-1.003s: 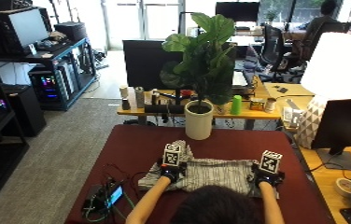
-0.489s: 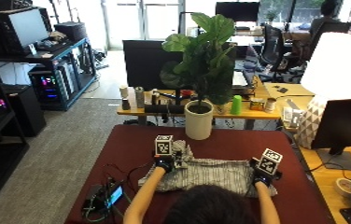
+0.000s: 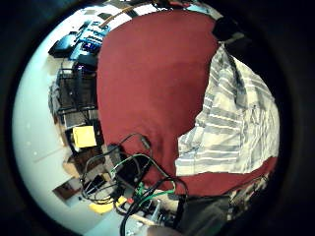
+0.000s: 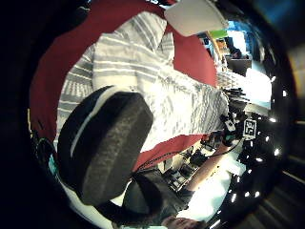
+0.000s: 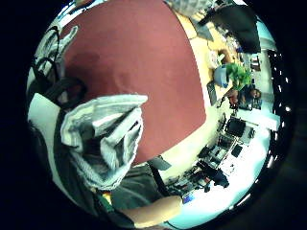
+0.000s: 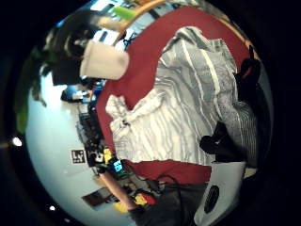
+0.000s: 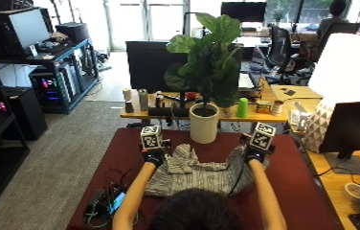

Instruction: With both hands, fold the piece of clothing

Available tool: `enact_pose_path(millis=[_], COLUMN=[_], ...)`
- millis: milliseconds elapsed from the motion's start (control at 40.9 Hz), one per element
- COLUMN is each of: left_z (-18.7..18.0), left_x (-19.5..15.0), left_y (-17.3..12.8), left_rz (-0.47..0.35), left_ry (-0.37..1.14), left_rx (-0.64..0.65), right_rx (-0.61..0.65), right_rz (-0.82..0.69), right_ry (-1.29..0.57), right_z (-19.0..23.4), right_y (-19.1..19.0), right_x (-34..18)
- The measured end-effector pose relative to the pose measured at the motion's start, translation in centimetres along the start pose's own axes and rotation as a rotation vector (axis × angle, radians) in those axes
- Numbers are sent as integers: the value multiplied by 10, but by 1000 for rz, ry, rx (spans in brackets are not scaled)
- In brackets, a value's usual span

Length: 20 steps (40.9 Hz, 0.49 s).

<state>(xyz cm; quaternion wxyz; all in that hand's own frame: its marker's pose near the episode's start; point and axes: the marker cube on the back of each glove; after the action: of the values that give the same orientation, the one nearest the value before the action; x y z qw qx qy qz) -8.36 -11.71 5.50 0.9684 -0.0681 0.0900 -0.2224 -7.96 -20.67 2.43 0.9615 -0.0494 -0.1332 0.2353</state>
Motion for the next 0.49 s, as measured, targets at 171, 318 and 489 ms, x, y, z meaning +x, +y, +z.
enact_pose_path(millis=[171, 318, 489], left_z=[-44, -63, -68], left_x=[-27, -47, -75], left_y=[3, -10, -26], left_rz=[-74, -56, -62], left_ry=[19, 88, 188], left_rx=[233, 322, 292], right_rx=[147, 107, -87], right_rz=[-139, -227, -317], right_ry=[40, 39, 29], right_z=[-35, -22, 39], right_y=[32, 70, 167], right_x=[-105, -203, -300])
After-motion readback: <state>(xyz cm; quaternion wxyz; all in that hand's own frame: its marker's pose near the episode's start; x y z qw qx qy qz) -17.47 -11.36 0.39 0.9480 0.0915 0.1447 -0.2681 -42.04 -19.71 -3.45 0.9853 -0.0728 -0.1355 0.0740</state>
